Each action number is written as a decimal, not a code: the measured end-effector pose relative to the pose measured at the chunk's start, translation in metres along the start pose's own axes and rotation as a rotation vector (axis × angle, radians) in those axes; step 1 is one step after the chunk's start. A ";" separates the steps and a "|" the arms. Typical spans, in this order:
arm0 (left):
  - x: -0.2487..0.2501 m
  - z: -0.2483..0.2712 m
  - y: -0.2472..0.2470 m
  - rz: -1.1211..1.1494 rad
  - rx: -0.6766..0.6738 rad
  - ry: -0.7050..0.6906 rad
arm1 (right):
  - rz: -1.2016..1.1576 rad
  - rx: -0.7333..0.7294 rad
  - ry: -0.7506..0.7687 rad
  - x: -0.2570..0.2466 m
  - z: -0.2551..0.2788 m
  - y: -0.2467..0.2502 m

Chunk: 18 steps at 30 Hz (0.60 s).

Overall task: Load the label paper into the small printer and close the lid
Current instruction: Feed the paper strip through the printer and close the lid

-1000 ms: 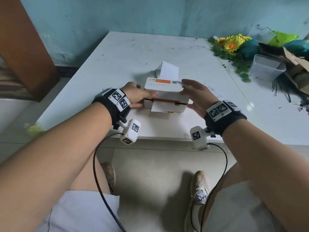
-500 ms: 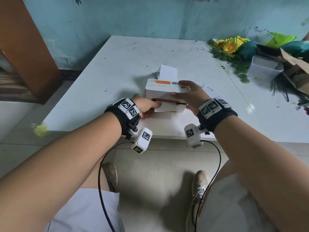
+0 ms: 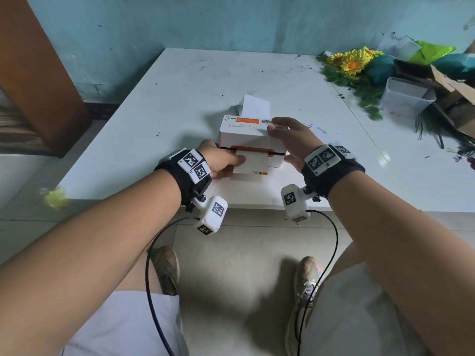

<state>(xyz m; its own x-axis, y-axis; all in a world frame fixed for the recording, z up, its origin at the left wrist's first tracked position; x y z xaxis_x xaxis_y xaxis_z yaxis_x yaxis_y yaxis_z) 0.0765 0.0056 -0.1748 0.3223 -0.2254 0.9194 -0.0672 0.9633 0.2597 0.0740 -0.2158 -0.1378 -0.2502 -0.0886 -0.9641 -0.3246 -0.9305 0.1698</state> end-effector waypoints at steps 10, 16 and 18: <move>-0.003 -0.004 -0.001 0.056 0.020 0.030 | -0.040 0.028 0.107 -0.004 0.000 -0.005; -0.014 -0.027 -0.003 0.064 0.032 0.011 | 0.018 0.067 0.221 -0.006 0.000 -0.009; -0.022 -0.043 -0.006 0.062 0.033 -0.003 | 0.059 0.067 0.253 -0.007 0.001 -0.010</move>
<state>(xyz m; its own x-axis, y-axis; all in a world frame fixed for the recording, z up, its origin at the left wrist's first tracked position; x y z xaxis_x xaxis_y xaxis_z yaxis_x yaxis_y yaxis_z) 0.1106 0.0114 -0.2089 0.3136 -0.1658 0.9350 -0.1181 0.9702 0.2116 0.0778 -0.2055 -0.1328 -0.0376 -0.2362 -0.9710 -0.3778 -0.8962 0.2326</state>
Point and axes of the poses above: each hand's wrist, its own z-axis away from the middle knuckle, its own y-axis out of the back of the hand, x = y × z, the point moved 8 cm from there along -z, towards the middle knuckle, and after that the axes turned 12 degrees about x, right-handed, at the moved point
